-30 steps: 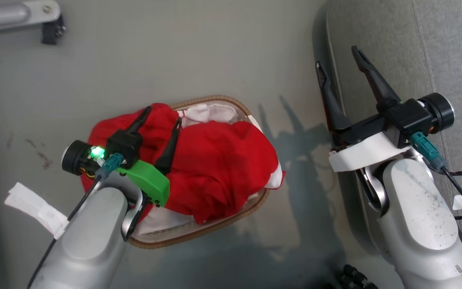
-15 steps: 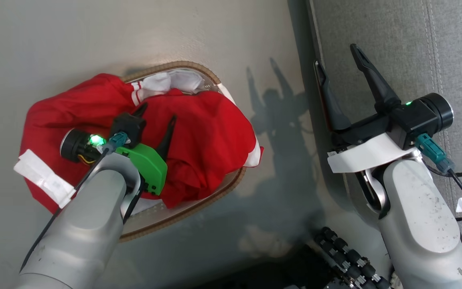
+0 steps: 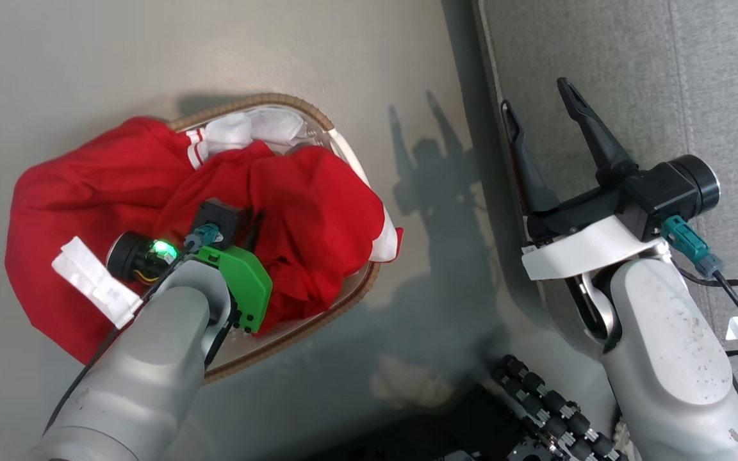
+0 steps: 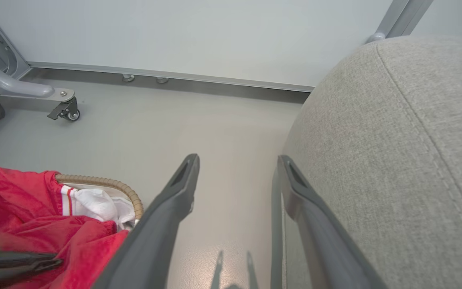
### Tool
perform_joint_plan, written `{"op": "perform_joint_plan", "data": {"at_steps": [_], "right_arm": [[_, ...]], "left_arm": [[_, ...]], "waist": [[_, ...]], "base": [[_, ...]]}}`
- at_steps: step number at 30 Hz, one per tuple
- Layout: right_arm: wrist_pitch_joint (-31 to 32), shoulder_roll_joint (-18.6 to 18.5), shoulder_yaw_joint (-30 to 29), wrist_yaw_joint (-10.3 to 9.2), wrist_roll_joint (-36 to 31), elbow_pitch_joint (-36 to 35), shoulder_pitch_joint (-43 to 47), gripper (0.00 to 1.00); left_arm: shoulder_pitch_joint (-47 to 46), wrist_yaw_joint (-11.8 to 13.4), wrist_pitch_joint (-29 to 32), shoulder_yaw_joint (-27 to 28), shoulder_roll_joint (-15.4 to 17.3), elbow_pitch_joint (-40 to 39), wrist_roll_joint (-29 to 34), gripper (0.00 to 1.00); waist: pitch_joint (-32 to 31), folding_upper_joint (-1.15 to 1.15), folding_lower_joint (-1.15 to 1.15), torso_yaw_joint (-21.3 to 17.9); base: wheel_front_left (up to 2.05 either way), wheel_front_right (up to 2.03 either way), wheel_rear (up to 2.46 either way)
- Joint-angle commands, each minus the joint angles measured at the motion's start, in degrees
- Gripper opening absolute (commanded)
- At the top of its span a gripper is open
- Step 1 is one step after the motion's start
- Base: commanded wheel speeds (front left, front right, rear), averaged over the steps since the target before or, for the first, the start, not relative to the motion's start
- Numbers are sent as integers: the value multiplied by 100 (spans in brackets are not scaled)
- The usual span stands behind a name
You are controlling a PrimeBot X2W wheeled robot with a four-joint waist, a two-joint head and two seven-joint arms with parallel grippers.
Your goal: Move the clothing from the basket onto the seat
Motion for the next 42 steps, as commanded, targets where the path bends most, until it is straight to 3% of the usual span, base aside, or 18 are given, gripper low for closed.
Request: {"op": "perform_joint_plan", "data": {"at_steps": [1,5,10,18,29,42], "right_arm": [[-25,-16,-1,-6,34,38,-55,100],[-25,-18,-71,-6,37,151,-3,100],[-20,-20,-133,-6,-54,351,145,100],[-20,-22,-210,-6,-121,655,464,100],[-19,-23,-234,-6,-128,937,1007,100],[-19,-31,-183,-6,-5,1111,1856,100]], "left_arm": [[50,-14,-51,-10,32,7,-124,0],[254,-14,-89,-250,36,-159,-253,0],[547,-14,-92,-78,149,-691,-392,0],[1367,-14,-89,698,51,-1416,-311,0],[2368,-14,-90,1831,-208,-2418,380,0],[2968,-15,-90,2796,-510,-3747,923,0]], "waist": [[-202,0,-1,50],[-606,0,-1,184],[-1185,0,-1,402],[-2200,0,-1,755],[-3421,0,-1,973],[-4475,0,-1,1200]], "base": [[0,0,0],[0,0,0],[0,0,0],[0,0,0],[0,0,0],[0,0,0]]}}
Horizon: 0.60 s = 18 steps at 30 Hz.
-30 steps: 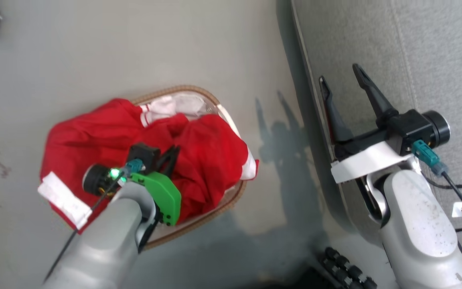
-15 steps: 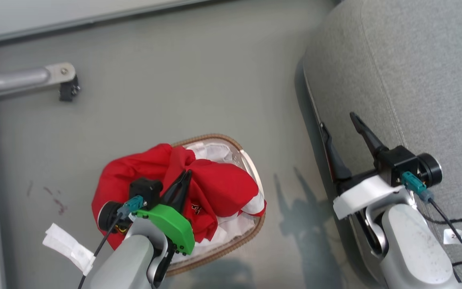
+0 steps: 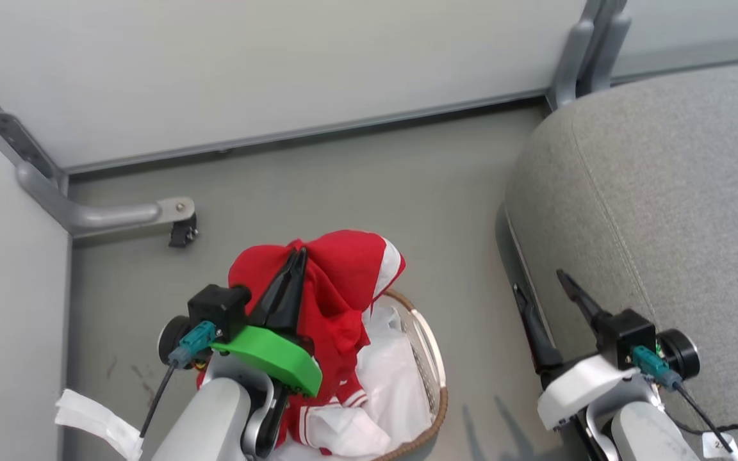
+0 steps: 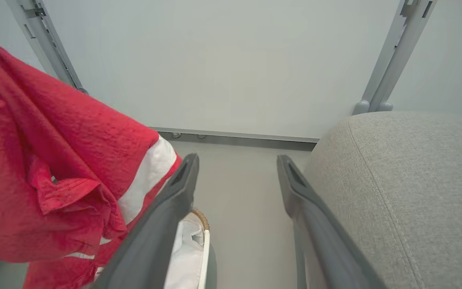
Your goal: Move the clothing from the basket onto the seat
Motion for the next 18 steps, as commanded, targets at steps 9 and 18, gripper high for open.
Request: {"op": "perform_joint_plan", "data": {"at_steps": [9,18], "right_arm": [[-11,-146,613,-6,172,85,331,100],[-12,-251,2188,-6,708,122,-411,100]], "left_arm": [[-187,-14,-5,242,-85,-752,194,0],[-311,-14,-5,33,-107,-922,74,0]], "waist": [[-711,0,0,295],[-698,0,0,452]], "base": [[0,0,0],[0,0,0]]}}
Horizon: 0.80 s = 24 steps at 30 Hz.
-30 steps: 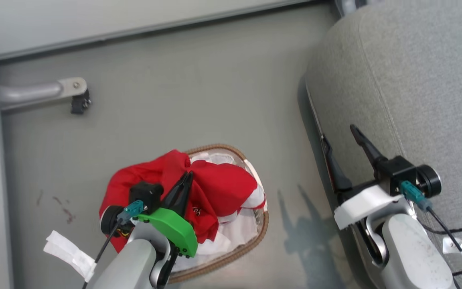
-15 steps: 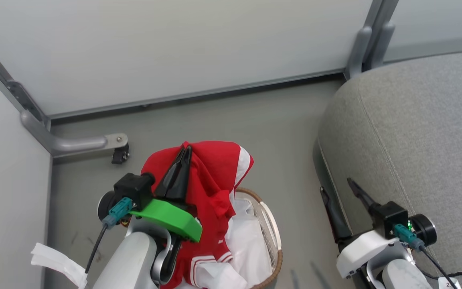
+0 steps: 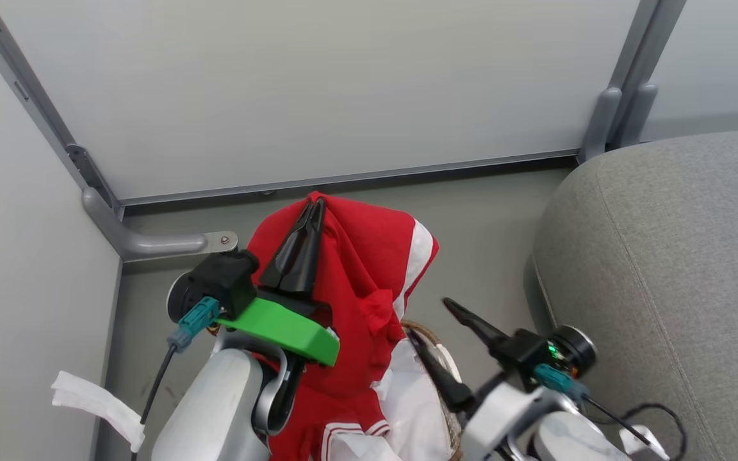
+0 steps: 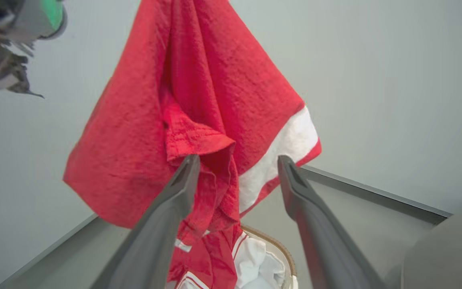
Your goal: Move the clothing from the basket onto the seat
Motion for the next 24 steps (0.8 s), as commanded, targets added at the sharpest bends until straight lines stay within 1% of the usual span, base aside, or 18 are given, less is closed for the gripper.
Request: {"op": "perform_joint_plan", "data": {"at_steps": [1,4,8,11,13,16,17,18,19,20,24], "right_arm": [[-11,-2,202,-6,118,19,-171,100],[-11,26,730,-6,378,106,-588,100],[-11,141,1035,-6,553,396,-1010,100],[-11,192,1278,-6,649,757,-1264,100],[-11,203,1448,-6,822,994,-1403,100],[-11,222,1765,-6,1143,1158,-1543,100],[-11,216,1835,-6,1227,1238,-1581,96],[-11,208,1931,-6,1331,1344,-1612,70],[-11,208,2018,-6,1446,1443,-1633,29],[-11,215,2094,-6,1555,1508,-1653,0],[-11,217,2207,-6,1905,1667,-1783,0]], "left_arm": [[-104,-14,-5,-30,0,-20,-48,0],[-96,-13,-5,-139,-1,-31,-96,0],[-125,-13,-5,-324,0,-38,-138,0],[-135,-13,-5,-427,1,-41,-214,0],[-184,-13,-5,-536,-2,-52,-279,0],[-205,-13,-5,-674,1,-94,-374,0],[-208,-13,-5,-717,0,-101,-398,0],[-217,-13,-5,-767,-2,-115,-416,0],[-232,-13,-5,-814,-1,-128,-446,0],[-243,-13,-5,-845,1,-136,-462,0],[-289,-14,-6,-924,-1,-157,-496,0]], "waist": [[15,0,1,46],[35,0,1,116],[55,0,1,245],[73,0,1,327],[98,0,1,417],[108,0,1,523],[109,0,1,550],[111,0,1,588],[113,0,1,621],[114,0,1,645],[132,0,1,705]], "base": [[0,0,0],[0,0,0],[0,0,0],[0,0,0],[0,0,0],[0,0,0],[0,0,0],[0,0,0],[0,0,0],[0,0,0],[0,0,0]]}}
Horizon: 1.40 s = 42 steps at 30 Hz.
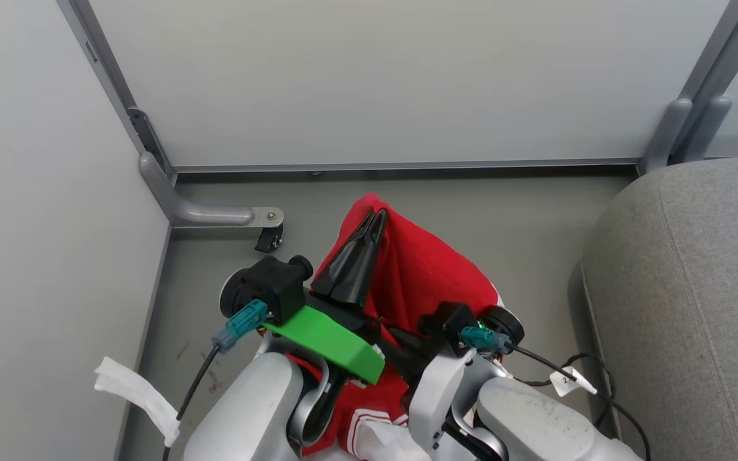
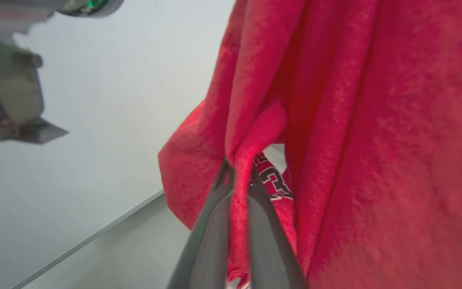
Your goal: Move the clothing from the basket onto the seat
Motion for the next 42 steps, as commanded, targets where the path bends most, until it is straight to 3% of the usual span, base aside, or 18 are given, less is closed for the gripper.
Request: {"op": "perform_joint_plan", "data": {"at_steps": [1,9,10,11,16,26,34,42], "right_arm": [[-11,-26,-37,-6,85,9,-70,0],[-11,-21,-442,-6,-60,-108,36,0],[-11,-22,-527,-6,-101,-158,58,0],[-11,-25,-628,-6,-140,-224,114,0],[-11,-25,-1082,-6,-388,-577,430,0],[-11,-18,-2028,-6,-842,-1415,1188,0],[-12,-19,-2517,-6,-1005,-1892,1590,0],[-11,-35,-3272,-5,-1413,-2249,1763,0]], "left_arm": [[-110,-13,-6,12,10,-25,-25,0],[-66,-8,-6,225,9,1,91,0],[-57,-6,-6,252,8,-3,114,45],[-41,4,-6,294,9,4,140,100],[51,17,-5,537,10,101,422,100],[345,-8,-3,920,11,186,988,100],[617,-11,-3,1066,13,195,1027,100],[695,-12,-3,990,15,141,925,100]], "waist": [[19,0,0,20],[78,0,0,-104],[88,0,0,-128],[105,0,0,-178],[173,0,0,-534],[271,0,0,-1821],[270,0,0,-2890],[368,0,0,-3445]], "base": [[0,0,0],[0,0,0],[0,0,0],[0,0,0],[0,0,0],[0,0,0],[0,0,0],[0,0,0]]}}
